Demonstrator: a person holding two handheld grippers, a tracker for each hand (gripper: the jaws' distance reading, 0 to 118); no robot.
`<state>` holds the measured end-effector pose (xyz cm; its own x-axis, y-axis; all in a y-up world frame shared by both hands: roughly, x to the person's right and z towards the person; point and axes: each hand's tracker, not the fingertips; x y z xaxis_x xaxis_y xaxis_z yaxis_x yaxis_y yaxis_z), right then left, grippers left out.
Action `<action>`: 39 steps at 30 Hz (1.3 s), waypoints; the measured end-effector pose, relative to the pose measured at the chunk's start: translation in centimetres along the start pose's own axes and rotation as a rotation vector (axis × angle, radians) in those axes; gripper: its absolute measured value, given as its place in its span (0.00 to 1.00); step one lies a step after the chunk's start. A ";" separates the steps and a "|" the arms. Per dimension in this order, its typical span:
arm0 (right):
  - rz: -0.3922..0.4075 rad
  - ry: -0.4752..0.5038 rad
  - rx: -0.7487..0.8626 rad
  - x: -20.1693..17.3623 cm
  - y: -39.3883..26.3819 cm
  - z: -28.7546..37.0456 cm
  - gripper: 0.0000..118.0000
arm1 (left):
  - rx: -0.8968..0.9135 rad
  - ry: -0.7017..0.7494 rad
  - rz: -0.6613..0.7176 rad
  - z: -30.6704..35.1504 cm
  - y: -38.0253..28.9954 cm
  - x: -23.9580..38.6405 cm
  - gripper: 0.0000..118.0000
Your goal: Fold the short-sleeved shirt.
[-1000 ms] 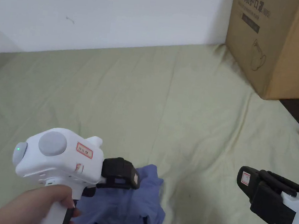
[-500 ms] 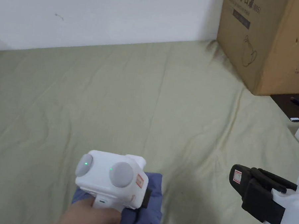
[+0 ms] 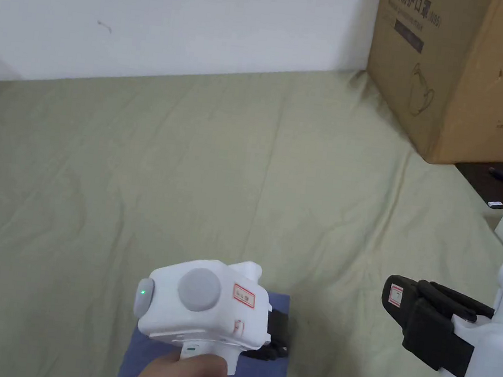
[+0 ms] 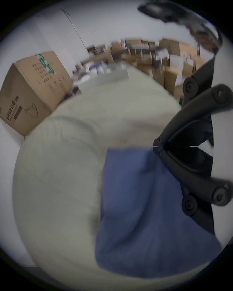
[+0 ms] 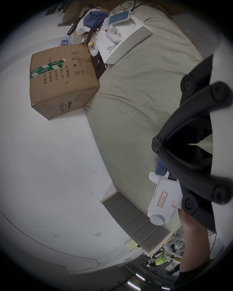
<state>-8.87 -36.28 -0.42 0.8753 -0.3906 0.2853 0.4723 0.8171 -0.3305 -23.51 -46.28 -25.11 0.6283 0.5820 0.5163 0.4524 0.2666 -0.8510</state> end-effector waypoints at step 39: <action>0.307 -0.193 0.555 -7.3 -0.3 1.6 0.00 | 1.254 0.736 -0.413 21.2 -14.4 -2.4 0.00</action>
<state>-15.58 -33.02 -1.01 0.9029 -0.0647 0.4249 0.0358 0.9965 0.0757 -44.92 -35.25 -16.06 0.9350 -0.0972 0.3410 0.0927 0.9953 0.0296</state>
